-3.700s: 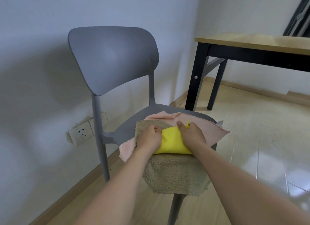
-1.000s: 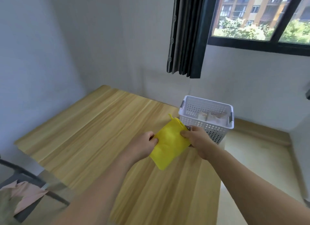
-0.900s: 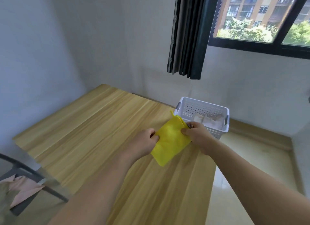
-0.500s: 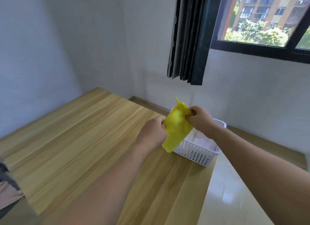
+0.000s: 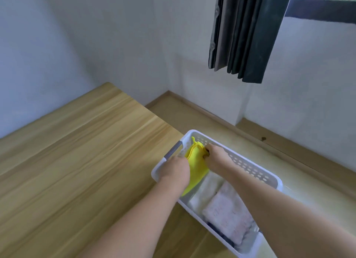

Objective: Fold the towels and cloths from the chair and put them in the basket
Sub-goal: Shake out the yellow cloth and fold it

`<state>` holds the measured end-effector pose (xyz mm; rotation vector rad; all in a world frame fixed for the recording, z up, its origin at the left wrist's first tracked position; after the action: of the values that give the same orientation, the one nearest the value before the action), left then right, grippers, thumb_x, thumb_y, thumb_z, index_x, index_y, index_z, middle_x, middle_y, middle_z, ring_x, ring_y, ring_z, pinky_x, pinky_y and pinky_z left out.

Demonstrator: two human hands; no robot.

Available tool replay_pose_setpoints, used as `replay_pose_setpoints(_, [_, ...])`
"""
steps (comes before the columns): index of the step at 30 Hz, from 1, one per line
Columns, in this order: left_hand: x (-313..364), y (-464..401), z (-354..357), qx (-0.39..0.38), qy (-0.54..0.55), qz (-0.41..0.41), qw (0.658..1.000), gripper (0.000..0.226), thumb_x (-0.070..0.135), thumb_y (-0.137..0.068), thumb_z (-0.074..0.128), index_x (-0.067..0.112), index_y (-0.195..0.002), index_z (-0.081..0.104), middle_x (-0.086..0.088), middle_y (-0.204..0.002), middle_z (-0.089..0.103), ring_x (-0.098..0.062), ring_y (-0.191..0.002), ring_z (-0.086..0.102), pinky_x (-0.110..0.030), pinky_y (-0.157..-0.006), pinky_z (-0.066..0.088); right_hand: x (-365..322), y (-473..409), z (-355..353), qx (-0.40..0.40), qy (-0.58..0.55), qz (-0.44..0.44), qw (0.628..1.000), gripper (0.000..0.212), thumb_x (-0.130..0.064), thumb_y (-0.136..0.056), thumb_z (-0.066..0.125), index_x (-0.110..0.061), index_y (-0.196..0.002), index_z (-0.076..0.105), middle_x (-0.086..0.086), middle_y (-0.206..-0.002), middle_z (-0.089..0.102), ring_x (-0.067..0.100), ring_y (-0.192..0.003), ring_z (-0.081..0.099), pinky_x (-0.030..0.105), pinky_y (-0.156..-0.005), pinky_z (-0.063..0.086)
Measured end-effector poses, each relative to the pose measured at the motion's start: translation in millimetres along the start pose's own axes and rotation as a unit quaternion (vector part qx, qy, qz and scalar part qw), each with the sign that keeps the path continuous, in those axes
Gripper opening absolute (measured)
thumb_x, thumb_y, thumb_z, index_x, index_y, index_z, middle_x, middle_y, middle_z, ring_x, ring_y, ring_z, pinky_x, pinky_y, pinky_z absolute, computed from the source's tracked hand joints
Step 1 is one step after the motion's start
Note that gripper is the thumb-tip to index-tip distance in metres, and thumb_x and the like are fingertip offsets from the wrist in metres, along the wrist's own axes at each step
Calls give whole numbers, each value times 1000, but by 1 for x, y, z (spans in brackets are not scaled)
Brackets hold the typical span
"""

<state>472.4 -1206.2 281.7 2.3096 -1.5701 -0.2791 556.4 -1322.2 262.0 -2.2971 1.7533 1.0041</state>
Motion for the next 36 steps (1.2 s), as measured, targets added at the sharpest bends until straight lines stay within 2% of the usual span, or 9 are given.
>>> replay_pose_setpoints(3, [4, -17, 30, -83, -66, -13, 994, 39, -1, -89, 51, 9, -126, 58, -5, -127, 60, -23, -117, 59, -32, -91, 48, 8, -21, 30, -31, 26, -18, 999, 10, -6, -88, 43, -14, -86, 50, 13, -103, 64, 28, -94, 59, 25, -66, 34])
replay_pose_setpoints(7, [0, -31, 54, -149, -100, -45, 983, 45, -3, -90, 51, 5, -134, 51, -8, -136, 53, -27, -122, 55, -36, -96, 47, 20, -38, 64, -70, 109, -16, 991, 24, -8, -93, 42, -10, -112, 57, 11, -115, 62, 29, -107, 60, 30, -79, 45])
replay_pose_setpoints(14, [20, -34, 65, -91, -178, -16, 980, 48, 6, -89, 52, 1, -134, 35, -25, -135, 39, -45, -123, 42, -47, -96, 44, 33, -51, 89, -108, 185, 19, 977, 38, -8, -97, 37, -6, -135, 42, 17, -133, 49, 34, -121, 54, 39, -96, 47])
replay_pose_setpoints(20, [15, -41, 118, -265, -93, -2, 960, 53, 12, -91, 54, 10, -141, 36, -14, -139, 45, -34, -127, 47, -44, -96, 44, 32, -62, 94, -87, 228, 24, 969, 34, 0, -95, 41, -3, -127, 51, 18, -129, 56, 33, -118, 58, 38, -92, 49])
replay_pose_setpoints(23, [12, -39, 128, -342, -143, -9, 929, 44, 16, -93, 52, 12, -136, 44, -13, -143, 43, -34, -129, 45, -44, -100, 41, 30, -58, 95, -103, 236, 11, 966, 34, -3, -96, 40, -6, -128, 49, 16, -131, 54, 31, -120, 56, 38, -94, 47])
replay_pose_setpoints(25, [14, -32, 119, -349, -173, 15, 921, 34, 15, -94, 48, 9, -127, 52, -14, -141, 46, -35, -127, 47, -44, -101, 41, 26, -47, 86, -107, 228, -8, 968, 32, -5, -97, 40, -8, -127, 50, 13, -130, 55, 28, -119, 56, 35, -94, 47])
replay_pose_setpoints(28, [12, -24, 84, -263, -160, 40, 951, 34, 8, -92, 46, 8, -125, 55, -15, -136, 50, -35, -123, 50, -45, -97, 43, 14, -23, 55, -87, 186, -13, 979, 27, -1, -93, 41, -5, -116, 54, 14, -121, 59, 29, -111, 59, 32, -84, 46])
replay_pose_setpoints(31, [7, -4, 33, -93, -118, 70, 986, 37, 9, -87, 47, 14, -122, 57, -12, -131, 54, -31, -123, 47, -39, -95, 39, -11, 8, 19, -48, 153, -20, 987, 22, 2, -87, 38, -6, -103, 51, 14, -118, 56, 32, -109, 56, 31, -77, 41])
replay_pose_setpoints(36, [-26, 70, -39, 165, -31, 122, 978, 27, 17, -87, 52, 14, -113, 59, -9, -116, 60, -32, -111, 50, -38, -91, 38, -70, 78, -23, 39, 130, -56, 989, 27, 3, -84, 40, -2, -108, 51, 17, -112, 55, 35, -104, 55, 32, -71, 36])
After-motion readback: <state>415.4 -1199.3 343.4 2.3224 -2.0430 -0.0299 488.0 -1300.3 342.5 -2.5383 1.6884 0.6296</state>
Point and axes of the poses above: each hand's wrist, its own y-axis away from the middle knuckle, its own z-axis out of the palm, x = y × z, the point moved 10 cm from there along -y, towards the middle knuckle
